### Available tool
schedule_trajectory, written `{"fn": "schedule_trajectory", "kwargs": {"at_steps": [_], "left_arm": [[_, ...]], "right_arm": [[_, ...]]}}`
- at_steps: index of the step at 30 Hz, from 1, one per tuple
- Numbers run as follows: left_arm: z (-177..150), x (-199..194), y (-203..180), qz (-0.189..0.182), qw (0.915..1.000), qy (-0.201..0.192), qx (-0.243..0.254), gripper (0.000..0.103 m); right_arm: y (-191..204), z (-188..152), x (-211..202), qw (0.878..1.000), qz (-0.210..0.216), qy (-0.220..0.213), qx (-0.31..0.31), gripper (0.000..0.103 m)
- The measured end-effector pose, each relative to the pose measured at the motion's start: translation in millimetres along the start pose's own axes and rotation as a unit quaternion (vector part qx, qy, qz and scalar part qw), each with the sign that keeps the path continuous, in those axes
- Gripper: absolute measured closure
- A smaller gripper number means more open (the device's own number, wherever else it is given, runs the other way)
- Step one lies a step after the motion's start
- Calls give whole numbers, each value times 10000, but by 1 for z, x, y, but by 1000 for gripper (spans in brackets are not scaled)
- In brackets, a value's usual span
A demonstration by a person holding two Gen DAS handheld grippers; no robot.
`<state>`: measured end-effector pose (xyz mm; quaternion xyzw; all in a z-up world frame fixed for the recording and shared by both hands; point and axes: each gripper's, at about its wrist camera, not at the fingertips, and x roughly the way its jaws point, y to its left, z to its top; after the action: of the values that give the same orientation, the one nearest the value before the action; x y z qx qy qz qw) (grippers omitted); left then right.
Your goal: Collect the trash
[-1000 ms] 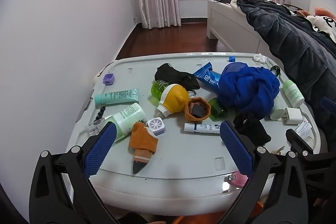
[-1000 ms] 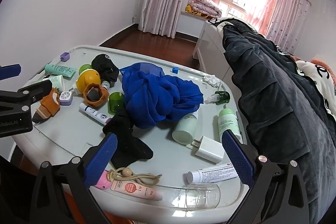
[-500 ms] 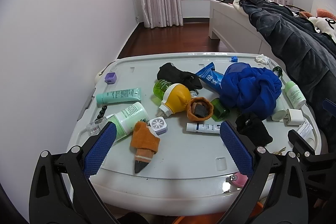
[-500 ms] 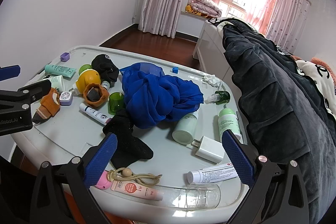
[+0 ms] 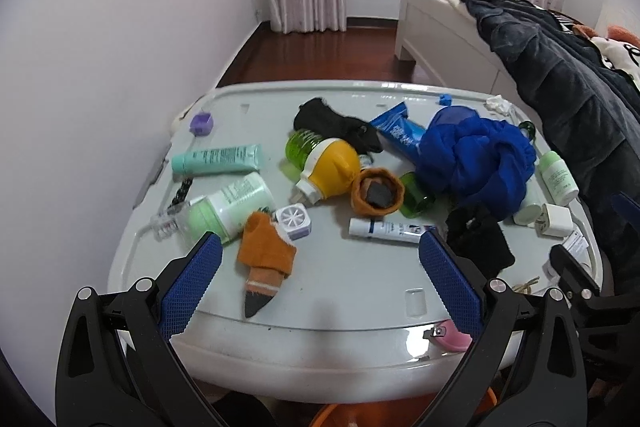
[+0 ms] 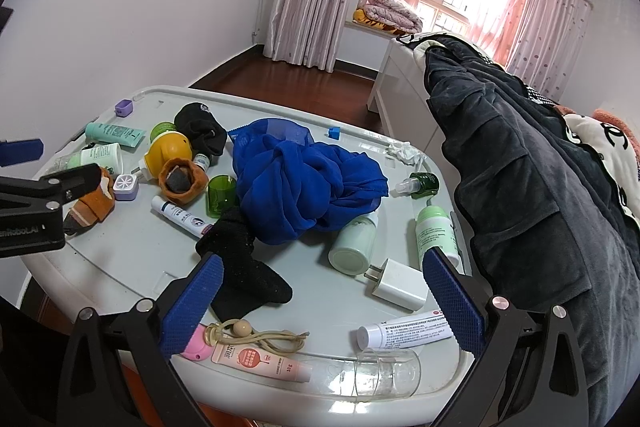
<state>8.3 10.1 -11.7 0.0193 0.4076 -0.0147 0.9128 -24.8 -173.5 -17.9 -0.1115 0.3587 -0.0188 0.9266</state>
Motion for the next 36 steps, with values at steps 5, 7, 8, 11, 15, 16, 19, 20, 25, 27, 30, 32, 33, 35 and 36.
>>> {"fn": "schedule_trajectory", "kwargs": {"at_steps": [5,7,8,11,15,16,19,20,25,27,30,32,33,35,36], "left_arm": [[-1,3,4,113,9999,-35,-51,7],[-2,4,6,-85,9999,-47,-110,7],[-2,5,6,-213,9997,10,-137,7],[-3,14,3,-463,9985,290,-79,7],[-3,12,-1,-360,9990,257,34,7],[-2,10,-1,-273,9994,189,64,7],[0,5,0,-76,9999,38,142,7],[0,4,-1,-18,9998,3,185,7],[1,-3,-4,229,9989,-181,377,7],[2,-3,-4,224,9988,-201,376,7],[2,-2,-3,207,9990,-181,351,7],[2,-2,-3,202,9990,-185,346,7],[2,-2,-3,198,9990,-188,346,7],[1,-2,-4,195,9990,-195,353,7],[1,-2,-5,191,9990,-195,361,7]], "right_arm": [[0,0,0,10000,2,-1,-6,4],[0,1,-1,10000,9,4,-3,4],[0,1,-1,10000,7,2,3,4],[0,1,-4,10000,15,-10,-7,4],[5,0,-2,10000,11,-21,-43,4],[3,0,0,10000,12,-18,-37,4],[5,1,-1,10000,13,-17,-15,4],[5,2,-2,10000,12,-18,-7,4],[3,1,-1,10000,12,-16,-13,4],[3,0,0,10000,16,-16,-2,4],[3,0,0,10000,9,-17,-7,4],[3,1,0,10000,10,-14,-10,4],[3,1,0,10000,11,-14,-10,4],[3,1,0,10000,11,-13,-9,4],[3,1,0,10000,10,-16,-9,4]]}}
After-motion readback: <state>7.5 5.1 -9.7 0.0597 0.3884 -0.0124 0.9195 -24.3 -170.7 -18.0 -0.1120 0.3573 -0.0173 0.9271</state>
